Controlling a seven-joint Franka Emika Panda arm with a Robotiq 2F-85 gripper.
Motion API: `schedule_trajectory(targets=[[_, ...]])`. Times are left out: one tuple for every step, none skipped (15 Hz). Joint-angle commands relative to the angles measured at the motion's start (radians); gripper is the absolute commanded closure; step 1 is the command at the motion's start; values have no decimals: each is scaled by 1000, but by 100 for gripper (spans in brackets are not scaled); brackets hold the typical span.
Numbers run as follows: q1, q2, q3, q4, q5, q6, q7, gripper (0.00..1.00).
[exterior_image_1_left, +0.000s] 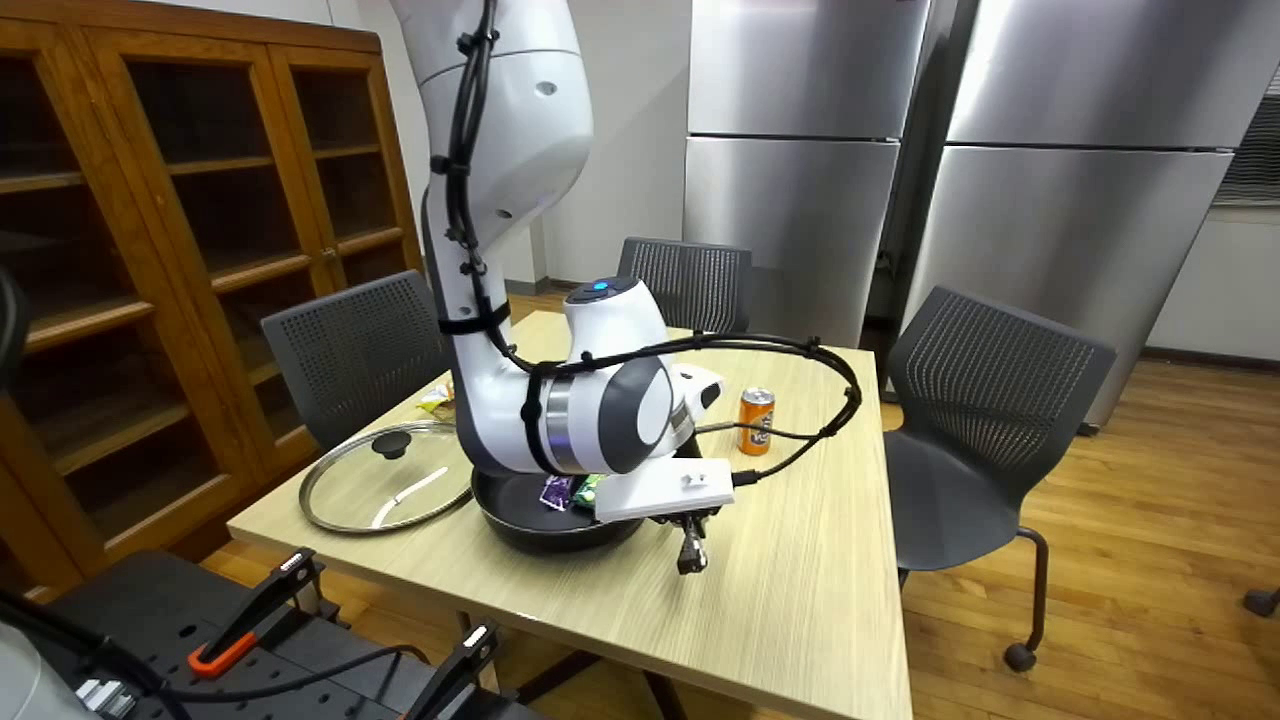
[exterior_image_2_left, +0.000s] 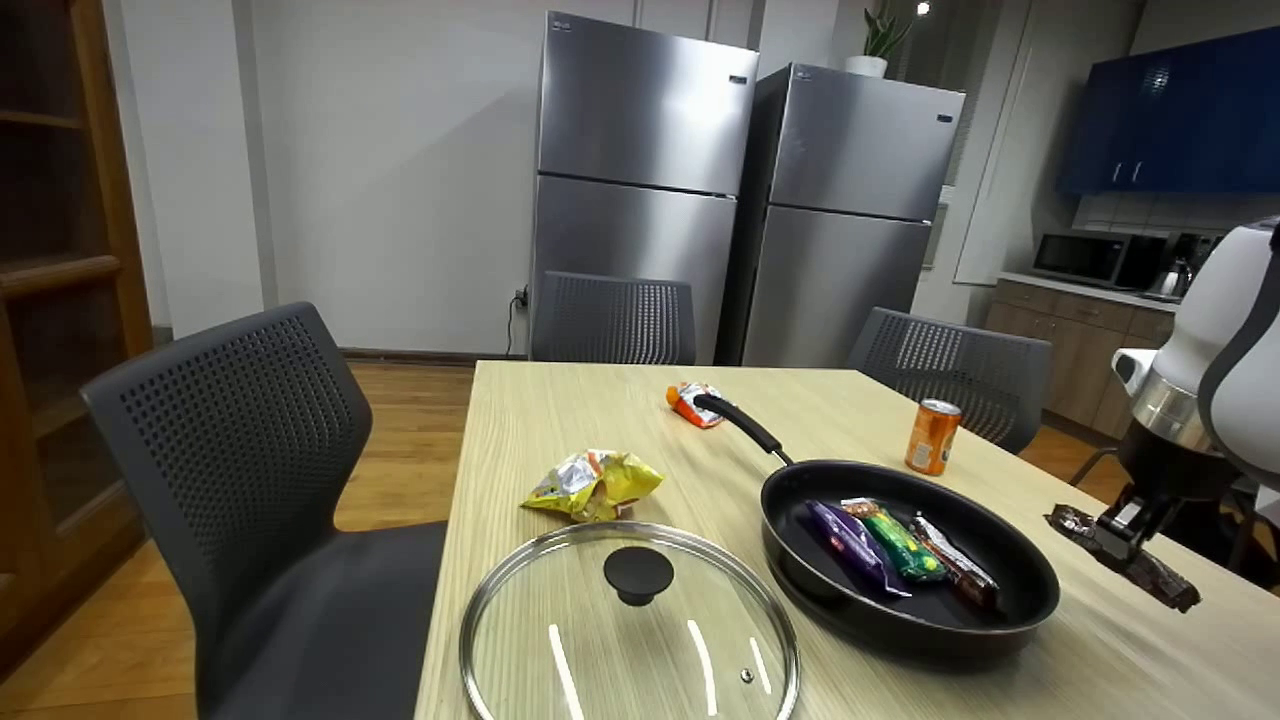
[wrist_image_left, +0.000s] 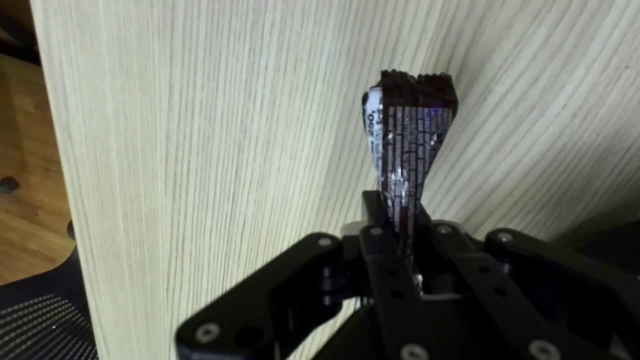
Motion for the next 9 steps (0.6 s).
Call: schedule_trajectory(targets=[[152, -91, -76, -135, 87, 73, -6, 97], [188, -124, -82, -138, 112, 40, -9, 97], [231, -136, -93, -160, 141, 44, -7, 97], [267, -152, -99, -176, 168, 43, -4, 97], [303, -166, -103, -190, 195, 43, -2, 97], [341, -179, -107, -202, 221, 43, -1, 97], [374, -188, -107, -212, 244, 41, 0, 97], [401, -199, -104, -217, 262, 33, 0, 97], [426, -205, -99, -215, 282, 21, 4, 97]])
